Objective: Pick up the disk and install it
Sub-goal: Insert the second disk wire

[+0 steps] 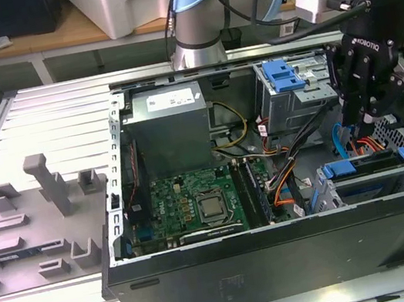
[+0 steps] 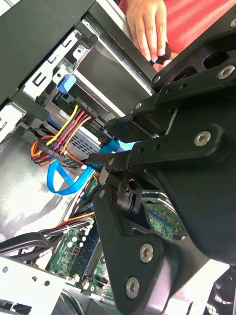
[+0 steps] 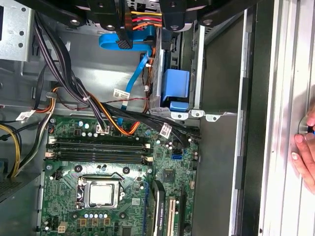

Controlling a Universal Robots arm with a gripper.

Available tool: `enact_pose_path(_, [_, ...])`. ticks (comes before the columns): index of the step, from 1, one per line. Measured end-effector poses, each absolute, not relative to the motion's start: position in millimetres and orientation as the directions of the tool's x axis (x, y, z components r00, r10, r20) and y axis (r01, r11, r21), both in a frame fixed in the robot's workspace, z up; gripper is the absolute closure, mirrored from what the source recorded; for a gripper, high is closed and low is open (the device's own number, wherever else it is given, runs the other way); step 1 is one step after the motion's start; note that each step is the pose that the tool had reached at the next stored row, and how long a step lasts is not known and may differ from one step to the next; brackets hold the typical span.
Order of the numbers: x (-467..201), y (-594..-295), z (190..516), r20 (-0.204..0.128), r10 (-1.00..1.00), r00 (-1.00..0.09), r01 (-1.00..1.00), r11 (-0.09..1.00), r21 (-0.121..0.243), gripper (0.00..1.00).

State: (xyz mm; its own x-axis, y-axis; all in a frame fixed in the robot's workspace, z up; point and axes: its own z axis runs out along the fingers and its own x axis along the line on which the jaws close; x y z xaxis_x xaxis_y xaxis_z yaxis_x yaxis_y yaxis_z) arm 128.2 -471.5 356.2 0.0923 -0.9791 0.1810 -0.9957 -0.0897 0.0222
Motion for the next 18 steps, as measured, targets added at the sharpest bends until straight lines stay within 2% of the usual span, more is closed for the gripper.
enact_pose_path(10, [130.3, -471.2, 355.7, 0.181, -0.983, 0.038, -0.999, -0.034, 0.022, 0.63])
enact_pose_path(18, [130.5, -471.2, 355.4, 0.181, -0.983, 0.034, -0.999, -0.031, 0.022, 0.63])
